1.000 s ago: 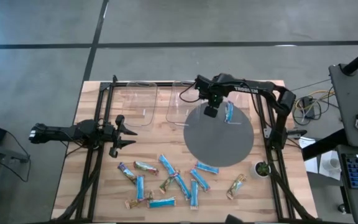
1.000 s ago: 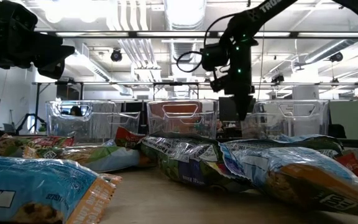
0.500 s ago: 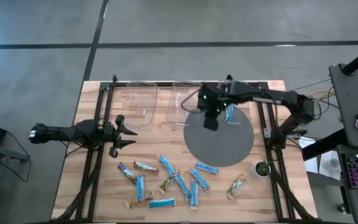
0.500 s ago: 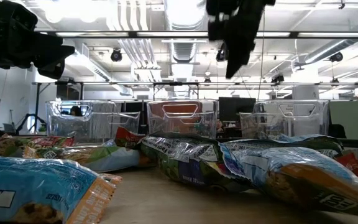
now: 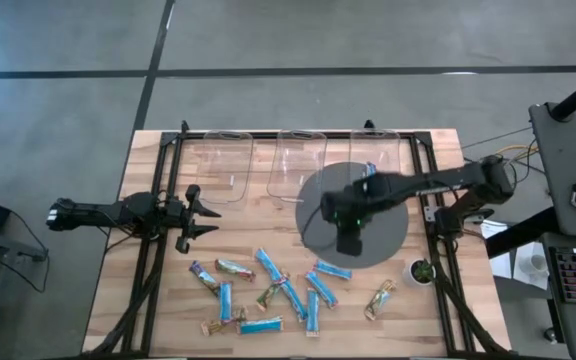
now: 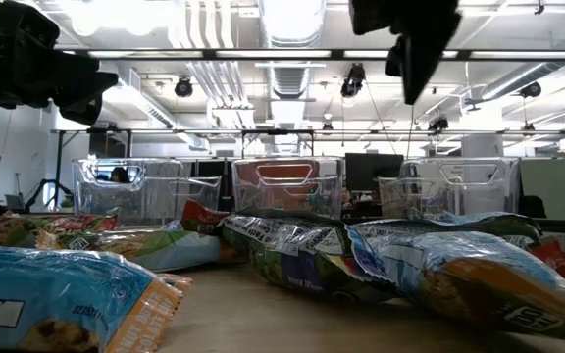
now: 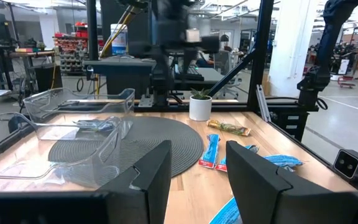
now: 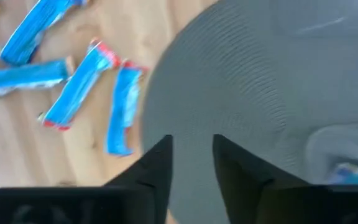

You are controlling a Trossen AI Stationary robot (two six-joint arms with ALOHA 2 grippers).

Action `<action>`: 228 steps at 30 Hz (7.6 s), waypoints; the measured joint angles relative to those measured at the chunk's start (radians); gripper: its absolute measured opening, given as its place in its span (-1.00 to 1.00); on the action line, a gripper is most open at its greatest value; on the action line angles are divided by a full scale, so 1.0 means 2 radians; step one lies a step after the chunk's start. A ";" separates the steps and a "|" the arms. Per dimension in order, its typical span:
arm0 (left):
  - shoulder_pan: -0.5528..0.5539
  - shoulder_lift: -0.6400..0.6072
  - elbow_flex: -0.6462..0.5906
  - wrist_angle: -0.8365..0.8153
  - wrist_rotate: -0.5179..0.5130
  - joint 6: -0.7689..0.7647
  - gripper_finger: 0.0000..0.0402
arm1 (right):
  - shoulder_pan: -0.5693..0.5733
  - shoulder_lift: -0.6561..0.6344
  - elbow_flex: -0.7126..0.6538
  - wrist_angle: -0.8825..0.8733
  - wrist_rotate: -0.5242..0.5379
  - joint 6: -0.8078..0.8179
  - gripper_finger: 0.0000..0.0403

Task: Pick and place Granola Bars by type
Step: Put the red granola bar into the middle transparent bin, then put the yellow granola bar into the left transparent bin

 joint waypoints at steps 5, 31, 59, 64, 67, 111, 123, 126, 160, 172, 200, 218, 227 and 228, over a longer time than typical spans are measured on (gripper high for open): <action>0.000 0.000 0.000 0.000 0.000 0.000 -0.33 | 0.063 0.020 -0.022 0.019 0.017 0.027 -0.04; 0.000 0.000 0.000 0.000 0.000 0.000 -0.33 | 0.136 0.174 -0.055 0.150 0.055 0.094 0.27; 0.000 0.000 0.000 0.000 0.000 0.000 -0.33 | 0.062 0.061 -0.031 0.193 0.093 0.214 -0.85; 0.000 0.000 0.000 0.000 0.000 0.000 -0.33 | -0.029 -0.002 -0.029 0.303 0.117 0.257 -0.84; 0.000 0.000 0.000 0.000 0.000 0.000 -0.33 | -0.097 -0.014 -0.029 0.349 0.117 0.272 -0.83; 0.000 0.000 0.000 0.000 0.000 0.000 -0.33 | -0.208 -0.059 -0.030 0.328 0.029 0.093 0.27; 0.000 0.000 0.000 0.000 0.000 0.000 -0.33 | -0.207 -0.059 -0.030 0.325 0.028 0.088 0.25; 0.000 0.000 0.000 0.000 0.000 0.000 -0.33 | -0.207 -0.059 -0.030 0.325 0.028 0.088 0.26; -0.001 0.000 0.000 0.092 0.004 -0.145 -0.33 | -0.198 -0.059 -0.030 0.324 0.027 0.120 0.22; 0.000 0.000 0.000 0.336 -0.224 -0.393 -0.33 | -0.196 -0.059 -0.030 0.325 0.027 0.129 0.22; 0.001 0.228 0.285 -0.318 -0.256 -0.382 -0.34 | -0.221 -0.059 -0.030 0.329 0.031 0.104 0.20; -0.005 0.367 0.361 -0.474 -0.109 -0.169 -0.34 | -0.210 -0.058 -0.030 0.273 0.032 0.143 0.17; -0.067 0.383 0.375 -0.563 -0.067 -0.102 -0.34 | -0.199 -0.058 -0.031 0.243 0.032 0.152 0.17; -0.075 0.383 0.375 -0.559 -0.067 -0.099 -0.34 | -0.199 -0.058 -0.031 0.243 0.032 0.152 0.17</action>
